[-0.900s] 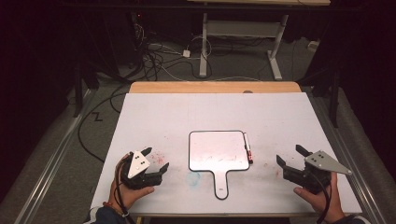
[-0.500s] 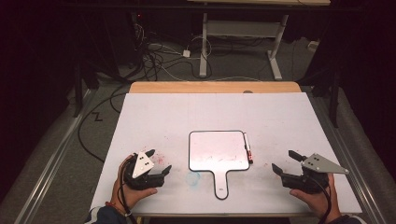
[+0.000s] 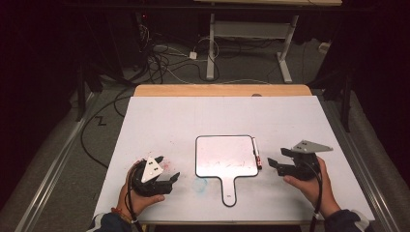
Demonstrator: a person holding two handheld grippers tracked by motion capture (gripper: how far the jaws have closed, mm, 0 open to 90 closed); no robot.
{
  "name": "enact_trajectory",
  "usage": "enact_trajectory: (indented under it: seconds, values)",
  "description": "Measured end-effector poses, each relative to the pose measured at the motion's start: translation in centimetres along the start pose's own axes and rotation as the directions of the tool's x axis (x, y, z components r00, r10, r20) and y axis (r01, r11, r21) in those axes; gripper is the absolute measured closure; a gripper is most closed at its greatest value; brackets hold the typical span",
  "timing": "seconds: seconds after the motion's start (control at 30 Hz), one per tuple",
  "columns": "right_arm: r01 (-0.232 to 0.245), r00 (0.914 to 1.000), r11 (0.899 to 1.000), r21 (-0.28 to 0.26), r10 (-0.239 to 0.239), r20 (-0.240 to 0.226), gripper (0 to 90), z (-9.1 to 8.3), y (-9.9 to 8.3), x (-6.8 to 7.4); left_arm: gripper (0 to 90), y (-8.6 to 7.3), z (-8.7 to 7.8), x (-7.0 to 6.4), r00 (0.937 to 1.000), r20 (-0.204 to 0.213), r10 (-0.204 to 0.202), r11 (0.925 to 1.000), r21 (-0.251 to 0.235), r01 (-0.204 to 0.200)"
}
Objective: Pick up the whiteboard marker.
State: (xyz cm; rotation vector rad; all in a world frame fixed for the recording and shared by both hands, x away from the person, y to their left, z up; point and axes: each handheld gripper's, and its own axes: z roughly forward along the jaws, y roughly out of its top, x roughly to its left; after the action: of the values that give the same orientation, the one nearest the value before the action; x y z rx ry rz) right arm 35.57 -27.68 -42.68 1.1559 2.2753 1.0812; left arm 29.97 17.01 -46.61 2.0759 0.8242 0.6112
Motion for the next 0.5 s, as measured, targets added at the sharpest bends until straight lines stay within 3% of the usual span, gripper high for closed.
enact_trajectory:
  seconds: [0.23, 0.27, 0.5]
  values:
    - [-0.051, 0.9977, 0.995, 0.085, 0.055, -0.04, 43.1, 4.6, 3.1, -1.1, 22.1, -0.2, 0.2, -0.1, 0.9994, 0.033, 0.01, 0.9998, 0.019, -0.011]
    - [-0.06, 0.9974, 0.994, 0.095, 0.064, -0.034, 44.3, 5.2, 3.3, -1.2, 22.1, -0.3, 0.3, -0.1, 0.9987, 0.049, 0.013, 0.9996, 0.024, -0.014]
    - [-0.105, 0.9938, 0.98, 0.171, 0.11, -0.018, 59.6, 8.4, 3.4, -2.5, 22.5, -0.4, 0.3, -0.4, 0.9985, 0.05, 0.021, 0.9987, 0.045, -0.023]
